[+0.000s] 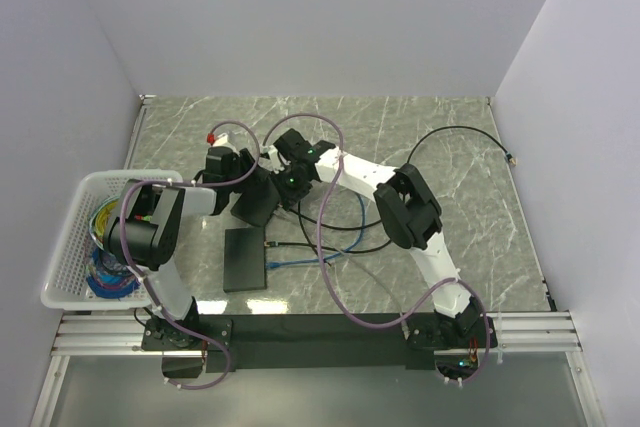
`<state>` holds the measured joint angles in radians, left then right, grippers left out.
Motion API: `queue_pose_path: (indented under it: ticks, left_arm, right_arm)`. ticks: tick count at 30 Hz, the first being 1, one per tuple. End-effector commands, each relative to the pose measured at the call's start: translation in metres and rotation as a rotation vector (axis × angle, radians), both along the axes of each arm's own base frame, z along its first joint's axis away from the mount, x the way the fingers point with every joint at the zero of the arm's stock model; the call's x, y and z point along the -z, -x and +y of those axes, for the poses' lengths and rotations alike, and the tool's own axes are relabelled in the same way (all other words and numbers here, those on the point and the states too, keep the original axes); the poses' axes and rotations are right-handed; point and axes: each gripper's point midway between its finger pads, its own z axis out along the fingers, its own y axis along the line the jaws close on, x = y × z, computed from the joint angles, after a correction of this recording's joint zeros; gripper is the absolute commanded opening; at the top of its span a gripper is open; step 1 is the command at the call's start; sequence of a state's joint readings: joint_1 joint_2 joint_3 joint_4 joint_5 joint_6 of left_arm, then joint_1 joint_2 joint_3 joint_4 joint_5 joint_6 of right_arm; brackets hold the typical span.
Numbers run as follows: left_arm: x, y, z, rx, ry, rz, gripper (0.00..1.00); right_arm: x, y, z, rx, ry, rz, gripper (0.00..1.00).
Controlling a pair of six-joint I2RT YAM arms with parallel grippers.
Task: Insert the plug into the switch port
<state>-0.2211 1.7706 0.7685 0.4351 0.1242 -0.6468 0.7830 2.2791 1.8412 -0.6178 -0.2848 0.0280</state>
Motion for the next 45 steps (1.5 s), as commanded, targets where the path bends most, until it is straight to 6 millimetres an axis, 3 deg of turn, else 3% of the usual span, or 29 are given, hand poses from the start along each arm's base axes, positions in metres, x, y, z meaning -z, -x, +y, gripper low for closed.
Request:
queue_pose_path:
  ticks: [1, 6, 12, 20, 29, 34, 35, 37, 38, 40, 41, 45]
  left_arm:
    - [0.024, 0.062, -0.045, 0.177, 0.109, 0.196, 0.55]
    - [0.03, 0.07, -0.052, 0.198, 0.108, 0.211, 0.55]
    - [0.035, 0.079, -0.064, 0.222, 0.117, 0.223, 0.55]
    - [0.043, 0.093, -0.085, 0.252, 0.128, 0.253, 0.54]
    - [0.035, 0.093, -0.094, 0.27, 0.14, 0.251, 0.54]
    - [0.02, 0.081, -0.092, 0.246, 0.115, 0.216, 0.54]
    - [0.017, 0.077, -0.091, 0.238, 0.099, 0.216, 0.54]
    - [0.012, 0.067, -0.086, 0.221, 0.063, 0.189, 0.54]
    - [0.012, 0.067, -0.084, 0.216, 0.046, 0.196, 0.54]
    - [0.006, 0.053, -0.082, 0.202, 0.012, 0.174, 0.54]
    - [0.0, 0.043, -0.083, 0.197, 0.009, 0.156, 0.55]
    - [0.004, 0.026, -0.077, 0.176, -0.031, 0.173, 0.55]
  right_arm:
    - [-0.067, -0.062, 0.067, 0.009, -0.294, -0.266, 0.0]
    - [-0.074, -0.068, 0.07, 0.039, -0.327, -0.29, 0.0]
    - [-0.108, -0.084, 0.08, 0.067, -0.398, -0.344, 0.0]
    - [-0.126, -0.094, 0.099, 0.06, -0.484, -0.352, 0.0]
    - [-0.138, -0.105, 0.109, 0.064, -0.535, -0.358, 0.0]
    - [-0.139, -0.098, 0.1, 0.061, -0.518, -0.369, 0.0]
    - [-0.13, -0.096, 0.095, 0.064, -0.5, -0.361, 0.0]
    - [-0.138, -0.092, 0.089, 0.064, -0.492, -0.379, 0.0]
    - [-0.128, -0.09, 0.083, 0.071, -0.466, -0.373, 0.0]
    - [-0.131, -0.087, 0.077, 0.07, -0.449, -0.386, 0.0]
    - [-0.122, -0.085, 0.07, 0.08, -0.418, -0.381, 0.0]
    - [-0.117, -0.082, 0.055, 0.096, -0.372, -0.4, 0.0]
